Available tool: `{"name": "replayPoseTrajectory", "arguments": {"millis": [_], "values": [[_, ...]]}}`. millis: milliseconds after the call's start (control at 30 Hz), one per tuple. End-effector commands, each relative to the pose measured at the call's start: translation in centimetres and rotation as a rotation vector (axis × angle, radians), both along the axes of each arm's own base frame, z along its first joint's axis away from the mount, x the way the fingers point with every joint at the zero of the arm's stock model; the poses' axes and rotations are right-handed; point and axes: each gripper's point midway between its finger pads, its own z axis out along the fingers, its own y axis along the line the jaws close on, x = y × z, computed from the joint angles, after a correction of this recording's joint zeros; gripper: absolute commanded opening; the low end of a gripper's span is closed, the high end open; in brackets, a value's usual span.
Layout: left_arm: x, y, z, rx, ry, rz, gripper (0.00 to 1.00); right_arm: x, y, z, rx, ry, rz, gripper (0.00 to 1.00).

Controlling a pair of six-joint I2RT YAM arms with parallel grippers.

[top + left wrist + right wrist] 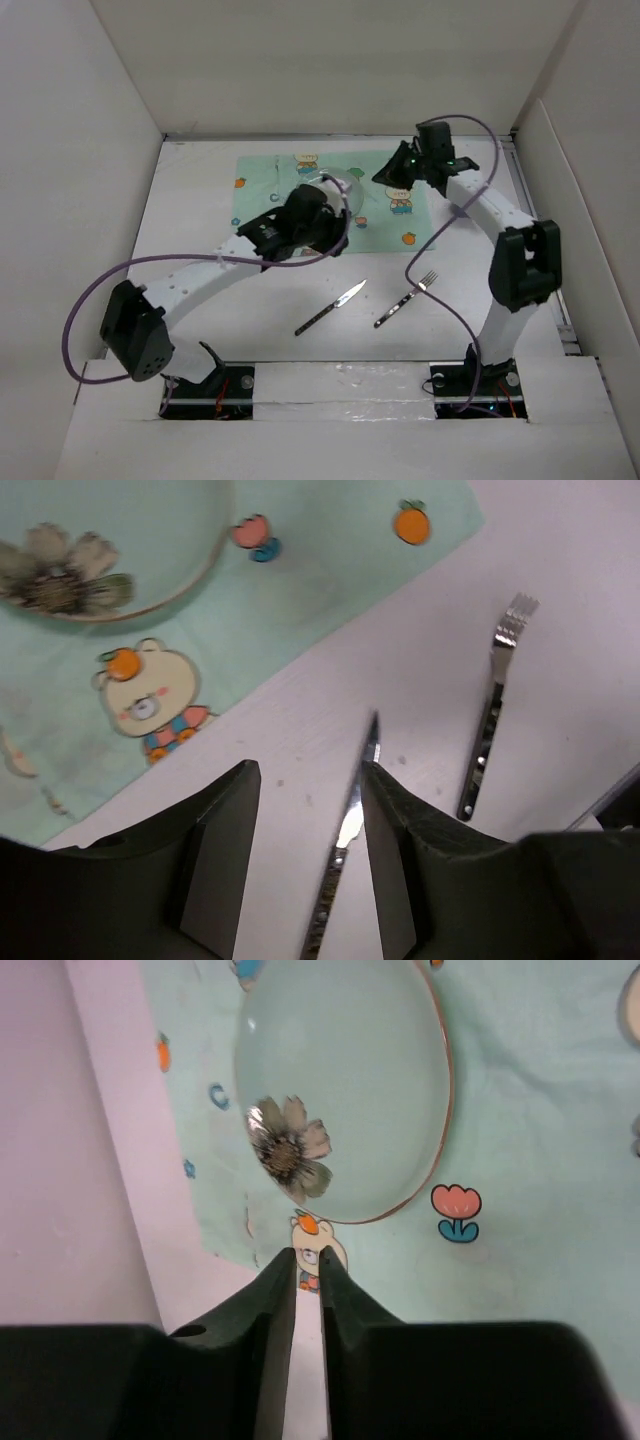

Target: Set the dinner table for one person

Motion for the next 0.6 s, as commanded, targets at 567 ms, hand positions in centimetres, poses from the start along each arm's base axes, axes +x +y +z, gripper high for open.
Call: {"name": "replayPoseTrajectory", "arguments": {"millis": [567], "values": [[-8.9,-19.3,-10.9,0.259,-0.014,-0.385,0.51,-12.8,-16.2,21.1,-0.072,-0.482,-0.374,0.30]]}}
